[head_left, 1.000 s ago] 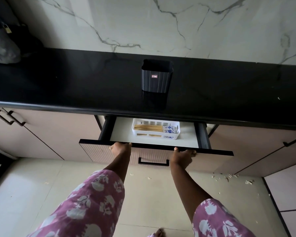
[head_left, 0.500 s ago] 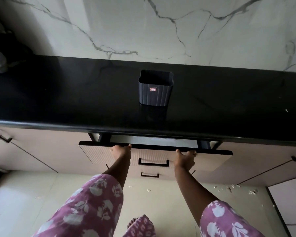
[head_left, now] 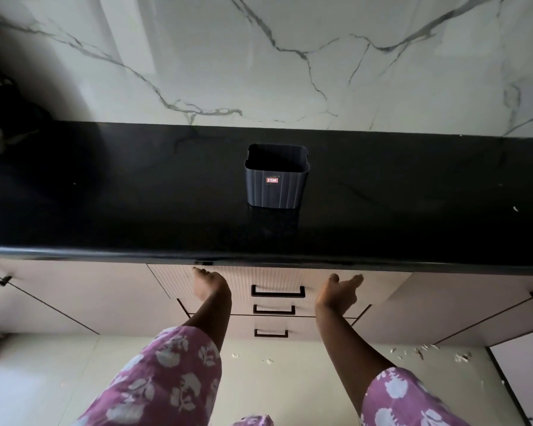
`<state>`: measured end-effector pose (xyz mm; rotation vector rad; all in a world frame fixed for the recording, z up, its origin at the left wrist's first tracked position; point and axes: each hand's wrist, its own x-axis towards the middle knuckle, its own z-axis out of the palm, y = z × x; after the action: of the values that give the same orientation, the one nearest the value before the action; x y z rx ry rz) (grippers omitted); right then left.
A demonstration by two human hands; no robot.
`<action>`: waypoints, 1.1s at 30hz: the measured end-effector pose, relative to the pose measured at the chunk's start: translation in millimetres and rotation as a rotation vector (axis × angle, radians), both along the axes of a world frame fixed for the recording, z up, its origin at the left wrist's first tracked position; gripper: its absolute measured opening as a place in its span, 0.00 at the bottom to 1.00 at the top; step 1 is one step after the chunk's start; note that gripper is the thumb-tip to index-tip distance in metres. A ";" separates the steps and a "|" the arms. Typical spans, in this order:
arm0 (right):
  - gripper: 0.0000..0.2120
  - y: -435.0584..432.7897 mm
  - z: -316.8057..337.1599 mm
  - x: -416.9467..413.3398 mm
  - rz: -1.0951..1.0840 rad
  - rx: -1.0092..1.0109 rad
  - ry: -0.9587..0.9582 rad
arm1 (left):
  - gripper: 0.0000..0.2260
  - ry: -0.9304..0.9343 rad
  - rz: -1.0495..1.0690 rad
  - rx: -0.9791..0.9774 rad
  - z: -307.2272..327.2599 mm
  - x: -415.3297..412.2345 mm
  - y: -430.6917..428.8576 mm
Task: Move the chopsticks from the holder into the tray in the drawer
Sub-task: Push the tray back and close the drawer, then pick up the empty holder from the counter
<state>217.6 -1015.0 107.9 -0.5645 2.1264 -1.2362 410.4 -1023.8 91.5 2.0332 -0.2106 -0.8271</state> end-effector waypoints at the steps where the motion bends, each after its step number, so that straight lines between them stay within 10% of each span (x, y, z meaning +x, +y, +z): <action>1: 0.26 0.5 5.2 -0.4 0.017 -0.034 0.052 | 0.19 -0.027 0.044 -0.012 7.8 -0.6 -0.2; 8: 0.25 -26.4 52.7 -1.9 0.226 -0.177 0.136 | 0.23 -0.148 0.058 -0.397 58.1 -11.4 -22.5; 33: 0.19 -186.2 97.7 35.1 0.346 -0.173 -0.045 | 0.26 0.145 -0.535 -0.266 99.6 -22.7 -179.7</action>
<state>252.7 -1201.2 205.6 -0.9267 1.7993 -1.2254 387.6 -1203.5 191.1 1.6738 -0.7637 -1.1973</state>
